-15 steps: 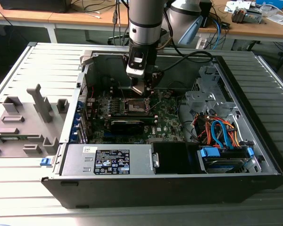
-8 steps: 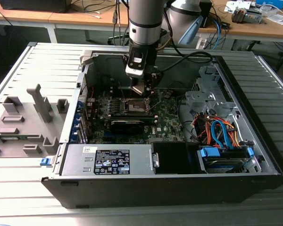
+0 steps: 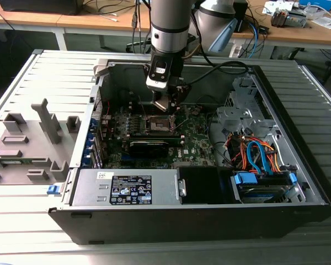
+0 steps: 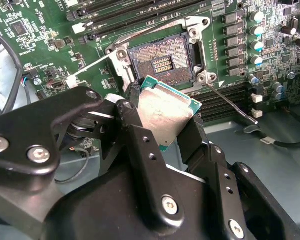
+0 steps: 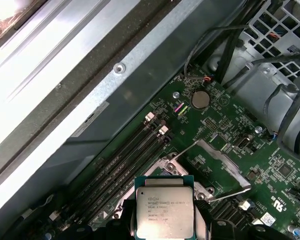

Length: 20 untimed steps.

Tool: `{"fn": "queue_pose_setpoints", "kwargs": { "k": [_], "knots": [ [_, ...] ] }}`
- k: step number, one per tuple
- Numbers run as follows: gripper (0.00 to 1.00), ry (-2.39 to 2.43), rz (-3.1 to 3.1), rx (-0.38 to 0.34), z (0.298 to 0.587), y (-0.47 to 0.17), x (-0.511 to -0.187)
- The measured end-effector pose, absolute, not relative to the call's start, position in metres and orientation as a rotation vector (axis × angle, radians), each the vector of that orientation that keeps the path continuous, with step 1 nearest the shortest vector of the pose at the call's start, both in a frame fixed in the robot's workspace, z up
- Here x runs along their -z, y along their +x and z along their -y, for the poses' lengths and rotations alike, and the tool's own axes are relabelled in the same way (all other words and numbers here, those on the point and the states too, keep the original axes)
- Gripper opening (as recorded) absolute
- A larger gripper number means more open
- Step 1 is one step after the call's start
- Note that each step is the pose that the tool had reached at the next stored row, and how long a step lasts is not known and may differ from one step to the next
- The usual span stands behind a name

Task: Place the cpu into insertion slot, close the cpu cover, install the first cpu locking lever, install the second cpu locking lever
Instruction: 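Place the cpu into insertion slot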

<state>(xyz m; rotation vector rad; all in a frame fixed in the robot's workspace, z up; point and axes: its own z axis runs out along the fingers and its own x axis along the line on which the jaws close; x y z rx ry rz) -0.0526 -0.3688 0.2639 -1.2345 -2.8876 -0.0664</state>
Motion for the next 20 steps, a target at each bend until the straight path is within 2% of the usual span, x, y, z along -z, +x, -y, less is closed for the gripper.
{"fn": "queue_pose_setpoints", "kwargs": {
  "k": [20],
  "knots": [
    [0.55,-1.331,2.846,0.066,0.3688,-0.0526,-0.2623]
  ]
}}
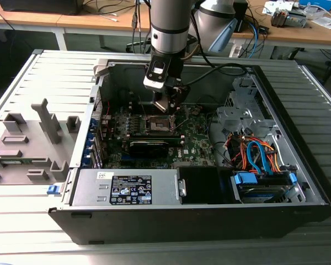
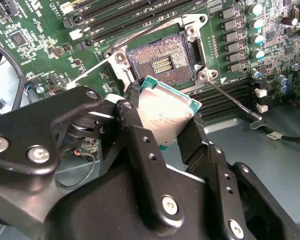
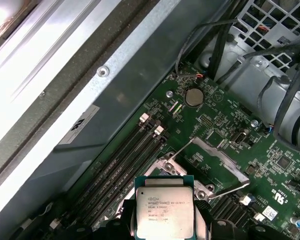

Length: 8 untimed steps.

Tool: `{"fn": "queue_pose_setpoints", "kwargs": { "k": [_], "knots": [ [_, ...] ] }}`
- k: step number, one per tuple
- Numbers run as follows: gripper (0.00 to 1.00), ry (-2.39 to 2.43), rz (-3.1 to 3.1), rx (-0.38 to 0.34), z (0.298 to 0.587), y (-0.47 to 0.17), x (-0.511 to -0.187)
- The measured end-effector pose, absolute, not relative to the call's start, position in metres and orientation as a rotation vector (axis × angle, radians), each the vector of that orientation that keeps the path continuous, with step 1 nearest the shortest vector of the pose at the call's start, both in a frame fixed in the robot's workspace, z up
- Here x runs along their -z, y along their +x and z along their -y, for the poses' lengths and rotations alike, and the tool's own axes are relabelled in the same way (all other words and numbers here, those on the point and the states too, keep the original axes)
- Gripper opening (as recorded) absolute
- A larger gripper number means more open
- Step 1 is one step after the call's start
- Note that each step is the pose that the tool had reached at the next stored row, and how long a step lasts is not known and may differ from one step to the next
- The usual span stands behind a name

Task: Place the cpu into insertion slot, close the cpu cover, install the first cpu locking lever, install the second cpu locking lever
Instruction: 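Place the cpu into insertion slot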

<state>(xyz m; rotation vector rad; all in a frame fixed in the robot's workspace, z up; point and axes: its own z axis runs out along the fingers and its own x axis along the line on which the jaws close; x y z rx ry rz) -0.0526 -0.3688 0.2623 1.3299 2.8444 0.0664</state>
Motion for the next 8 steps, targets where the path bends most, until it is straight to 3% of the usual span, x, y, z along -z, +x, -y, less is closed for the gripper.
{"fn": "queue_pose_setpoints", "kwargs": {
  "k": [8],
  "knots": [
    [0.55,1.351,-2.834,-0.066,0.3688,-0.0526,-0.2620]
  ]
}}
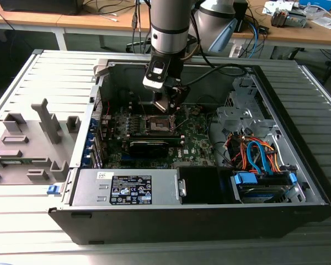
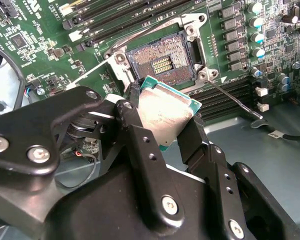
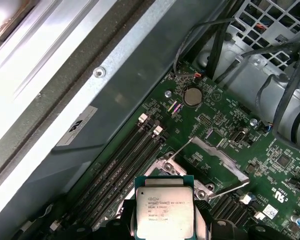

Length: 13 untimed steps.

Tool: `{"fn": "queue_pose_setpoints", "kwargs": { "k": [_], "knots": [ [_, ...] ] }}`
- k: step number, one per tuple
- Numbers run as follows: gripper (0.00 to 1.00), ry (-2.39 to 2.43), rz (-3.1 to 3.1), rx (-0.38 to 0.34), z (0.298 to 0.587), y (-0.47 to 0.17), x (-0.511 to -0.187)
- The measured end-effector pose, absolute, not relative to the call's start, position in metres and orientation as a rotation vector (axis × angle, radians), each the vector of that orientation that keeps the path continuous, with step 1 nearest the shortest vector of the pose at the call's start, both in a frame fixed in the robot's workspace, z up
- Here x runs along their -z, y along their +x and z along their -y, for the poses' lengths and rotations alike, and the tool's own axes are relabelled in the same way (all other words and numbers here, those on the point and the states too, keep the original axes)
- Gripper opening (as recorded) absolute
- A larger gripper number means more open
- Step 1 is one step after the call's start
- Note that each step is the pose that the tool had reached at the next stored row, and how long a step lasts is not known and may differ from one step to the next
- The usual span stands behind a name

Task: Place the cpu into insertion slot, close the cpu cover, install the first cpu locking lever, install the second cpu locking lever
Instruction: 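Place the cpu into insertion slot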

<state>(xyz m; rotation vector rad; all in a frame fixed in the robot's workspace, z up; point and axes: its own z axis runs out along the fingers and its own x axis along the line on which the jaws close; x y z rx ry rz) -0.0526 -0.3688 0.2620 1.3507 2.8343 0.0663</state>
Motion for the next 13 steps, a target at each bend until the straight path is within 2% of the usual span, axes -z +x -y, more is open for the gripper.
{"fn": "queue_pose_setpoints", "kwargs": {
  "k": [13],
  "knots": [
    [0.55,1.382,-2.818,-0.066,0.3688,-0.0526,-0.2613]
  ]
}}
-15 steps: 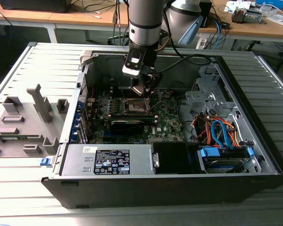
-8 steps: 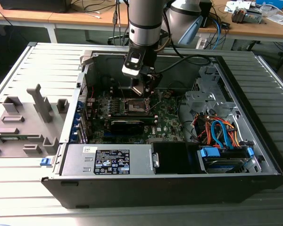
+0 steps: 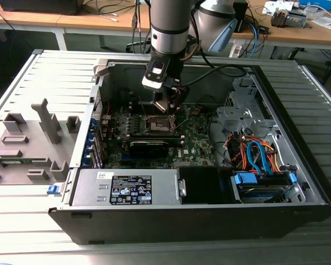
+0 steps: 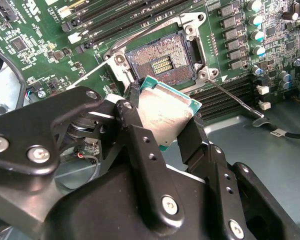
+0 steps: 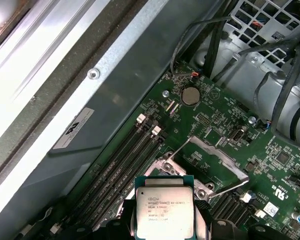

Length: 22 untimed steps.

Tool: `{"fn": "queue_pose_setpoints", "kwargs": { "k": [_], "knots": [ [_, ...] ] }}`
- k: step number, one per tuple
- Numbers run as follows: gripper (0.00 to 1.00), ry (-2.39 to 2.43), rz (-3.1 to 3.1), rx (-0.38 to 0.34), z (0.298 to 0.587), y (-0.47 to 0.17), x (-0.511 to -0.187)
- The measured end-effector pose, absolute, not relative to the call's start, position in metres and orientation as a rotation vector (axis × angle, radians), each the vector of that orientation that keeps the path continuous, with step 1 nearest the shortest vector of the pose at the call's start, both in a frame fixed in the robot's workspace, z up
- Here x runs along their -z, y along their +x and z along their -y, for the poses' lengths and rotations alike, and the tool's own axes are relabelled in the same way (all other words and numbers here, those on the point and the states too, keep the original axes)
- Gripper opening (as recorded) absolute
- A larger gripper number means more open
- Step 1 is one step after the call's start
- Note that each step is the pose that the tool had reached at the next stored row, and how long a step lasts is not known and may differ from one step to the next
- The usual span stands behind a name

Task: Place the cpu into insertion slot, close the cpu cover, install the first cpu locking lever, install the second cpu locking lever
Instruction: 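Place the cpu into insertion slot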

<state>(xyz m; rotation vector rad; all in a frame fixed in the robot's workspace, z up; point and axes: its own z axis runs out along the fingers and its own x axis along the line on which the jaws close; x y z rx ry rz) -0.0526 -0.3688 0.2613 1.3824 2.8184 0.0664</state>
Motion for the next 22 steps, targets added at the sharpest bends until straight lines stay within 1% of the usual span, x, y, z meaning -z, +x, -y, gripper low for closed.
{"fn": "queue_pose_setpoints", "kwargs": {
  "k": [22],
  "knots": [
    [0.55,1.446,-2.785,-0.066,0.3688,-0.0526,-0.2597]
  ]
}}
